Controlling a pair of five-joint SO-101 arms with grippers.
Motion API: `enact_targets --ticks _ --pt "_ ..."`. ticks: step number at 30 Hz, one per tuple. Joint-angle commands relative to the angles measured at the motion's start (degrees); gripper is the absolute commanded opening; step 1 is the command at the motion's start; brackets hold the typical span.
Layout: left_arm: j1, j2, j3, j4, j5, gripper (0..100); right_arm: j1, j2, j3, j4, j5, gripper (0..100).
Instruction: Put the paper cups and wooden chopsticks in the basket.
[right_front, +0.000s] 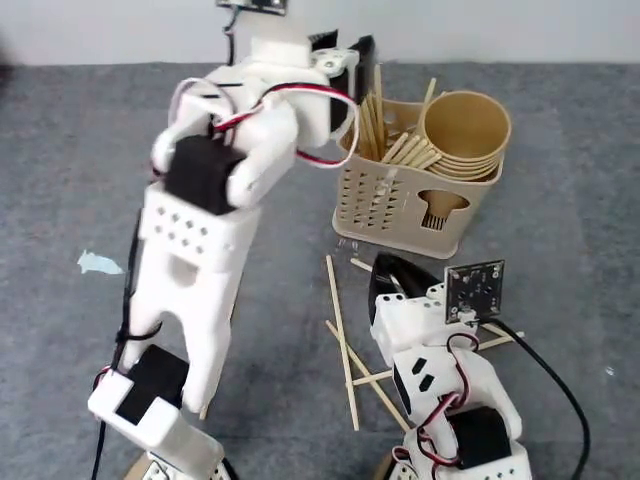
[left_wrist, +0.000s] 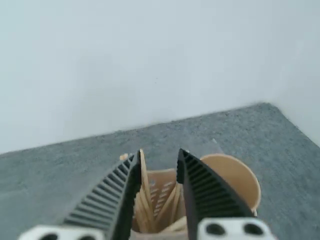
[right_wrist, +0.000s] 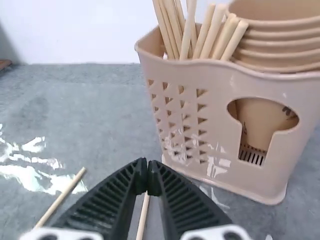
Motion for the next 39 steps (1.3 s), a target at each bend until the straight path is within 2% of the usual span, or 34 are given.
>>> enact_targets --ticks 1,8,15,20,27,33,39 --pt "-2.6 -3.3 -10.2 10.0 0.1 12 0.4 -0.7 -2.4 2.1 -0.6 0.9" --pt "-9.8 -3.2 -18.2 24.5 -2.0 12 0.0 -0.6 -9.5 8.1 -0.4 0.9" --pt "-15.3 -4.0 -11.7 24.4 -7.1 5 -6.1 11.1 -15.6 13.5 1.8 0.9" --pt "-16.3 -12.8 2.5 24.4 -10.1 4 -9.8 25.9 -21.7 18.0 3.8 0.9" --pt "-16.4 -27.0 21.4 22.7 -14.7 4 -17.1 42.3 -22.5 17.3 6.9 1.3" --pt "-22.8 -34.2 35.6 15.1 -14.8 4 -18.8 53.2 -23.0 15.3 6.8 17.0" --pt "-25.8 -38.1 47.2 8.8 -14.9 4 -18.8 62.6 -24.8 10.2 7.0 13.6"
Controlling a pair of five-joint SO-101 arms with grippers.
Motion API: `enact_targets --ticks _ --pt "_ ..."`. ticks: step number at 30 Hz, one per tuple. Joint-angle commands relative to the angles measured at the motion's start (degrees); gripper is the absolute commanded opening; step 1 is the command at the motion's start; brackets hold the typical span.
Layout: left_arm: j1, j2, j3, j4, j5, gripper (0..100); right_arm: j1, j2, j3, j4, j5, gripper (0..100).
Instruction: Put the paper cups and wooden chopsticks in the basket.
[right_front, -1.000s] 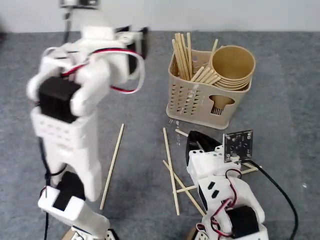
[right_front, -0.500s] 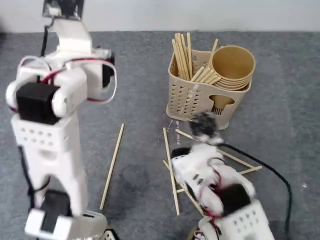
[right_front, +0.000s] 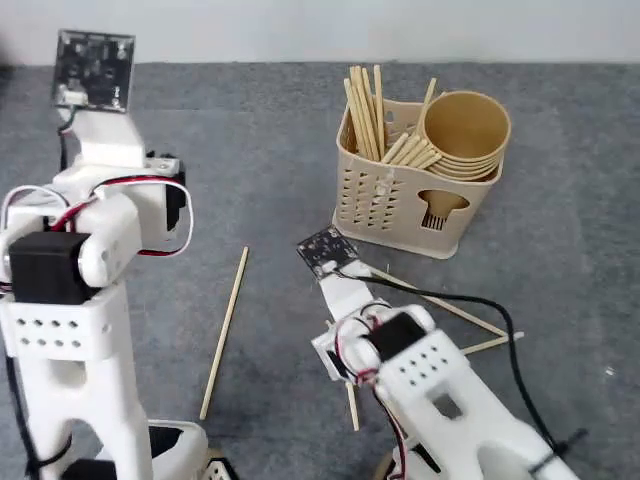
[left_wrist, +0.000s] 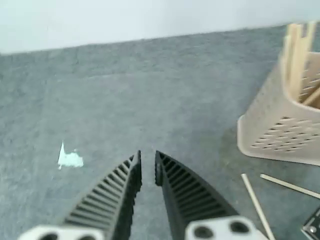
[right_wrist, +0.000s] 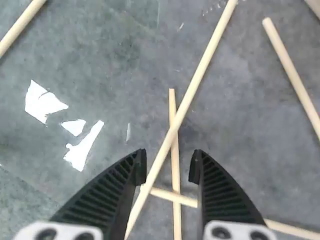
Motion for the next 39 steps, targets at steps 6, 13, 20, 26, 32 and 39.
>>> enact_targets --ticks 6,13,20,26,32,39 --pt "-0.9 -5.9 5.8 -3.7 -0.7 4 -0.4 12.9 -3.5 -9.2 1.0 13.3" --pt "-0.9 -8.3 5.8 -3.2 -0.7 4 1.5 24.1 -6.8 -12.2 3.7 13.3" --pt "-0.9 -10.6 9.1 -3.3 -0.8 4 2.6 32.2 -10.2 -12.2 7.1 6.9" --pt "-1.0 -14.9 11.9 -3.6 -3.3 4 2.7 32.7 -11.7 -12.2 7.6 0.7" --pt "-4.5 -18.5 15.5 -3.8 -4.0 4 2.6 27.4 -13.5 -11.1 7.6 0.7" --pt "-9.6 -18.7 20.3 -6.4 -4.0 4 2.9 14.4 -21.3 -2.1 7.6 0.7"
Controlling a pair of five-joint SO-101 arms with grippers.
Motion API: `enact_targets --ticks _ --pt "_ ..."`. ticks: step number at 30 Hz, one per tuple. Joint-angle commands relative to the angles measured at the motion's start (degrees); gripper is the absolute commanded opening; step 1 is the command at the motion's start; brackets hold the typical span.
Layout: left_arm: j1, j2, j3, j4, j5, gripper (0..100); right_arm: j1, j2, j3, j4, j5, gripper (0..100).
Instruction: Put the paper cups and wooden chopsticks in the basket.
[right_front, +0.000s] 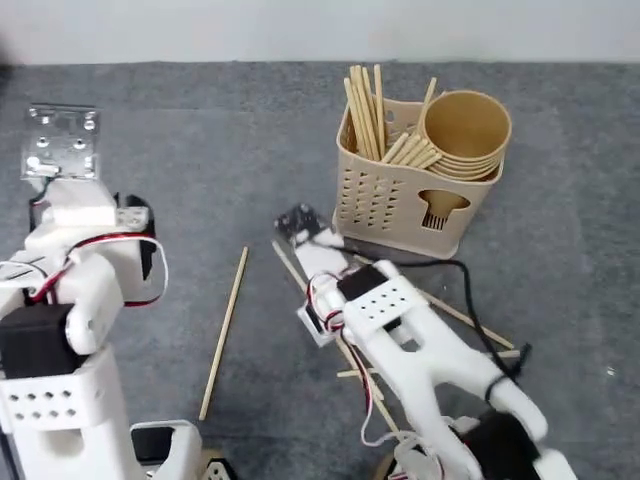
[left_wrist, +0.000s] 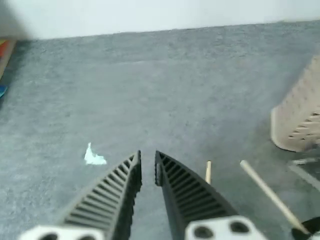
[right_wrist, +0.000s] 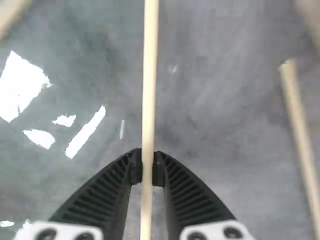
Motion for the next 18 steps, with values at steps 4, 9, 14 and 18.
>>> enact_targets --ticks 4,9,14,18 --pt "-1.1 -1.6 3.2 -1.8 -0.4 4 0.5 -13.7 -11.9 8.1 0.6 0.7" --pt "-1.1 -1.6 5.8 -2.0 -0.5 4 0.5 -18.2 -19.3 10.6 0.3 0.7" --pt "-1.1 -1.6 8.0 -2.0 -0.5 4 0.5 -19.9 -25.5 10.1 -0.2 0.7" --pt "-1.1 -1.6 8.8 -2.0 -0.6 4 0.5 -19.8 -31.3 10.1 -2.2 0.7"
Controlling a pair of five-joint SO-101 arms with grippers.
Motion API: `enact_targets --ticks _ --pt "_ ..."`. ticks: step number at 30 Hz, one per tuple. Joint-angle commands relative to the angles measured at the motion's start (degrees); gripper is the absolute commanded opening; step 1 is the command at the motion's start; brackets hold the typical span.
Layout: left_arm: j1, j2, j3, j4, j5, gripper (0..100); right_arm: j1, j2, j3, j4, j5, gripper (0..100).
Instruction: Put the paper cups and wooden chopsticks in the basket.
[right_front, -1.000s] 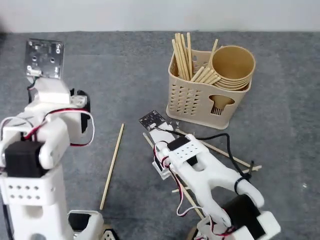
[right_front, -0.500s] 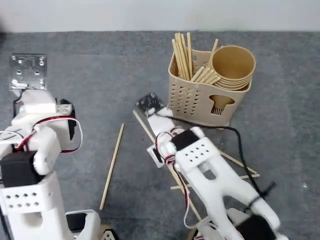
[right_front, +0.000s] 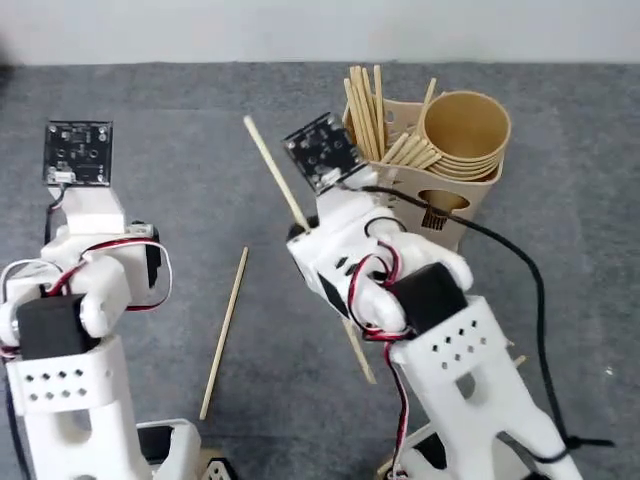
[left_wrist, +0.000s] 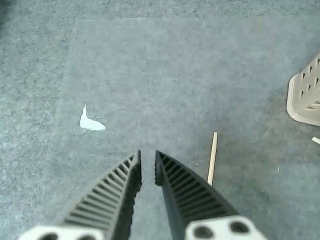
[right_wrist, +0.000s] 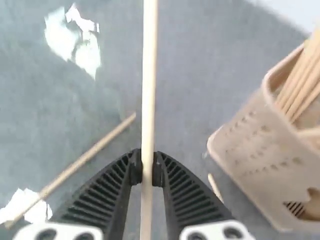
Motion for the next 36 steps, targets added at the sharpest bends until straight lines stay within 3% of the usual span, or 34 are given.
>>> enact_targets --ticks 1,7,14,23,33,36 --pt "-0.2 -1.2 0.2 -1.5 -0.5 4 0.5 -2.2 -7.4 0.0 -1.1 0.7" --pt "-0.1 -1.2 4.4 -1.6 -4.7 4 0.7 -1.8 -14.9 -2.2 -1.1 0.7" --pt "0.0 -1.2 7.7 -1.6 -7.3 4 7.6 -1.7 -15.7 -18.1 -0.9 0.7" --pt "0.2 -0.8 13.3 -3.2 -12.9 4 15.0 -1.7 -15.6 -29.8 -1.2 0.7" --pt "7.1 -0.8 19.8 -3.2 -15.0 5 21.5 -1.7 -1.9 -49.9 -0.9 0.7" --pt "8.0 -0.7 20.2 -3.2 -15.0 9 23.3 -1.9 1.6 -52.9 -1.1 0.7"
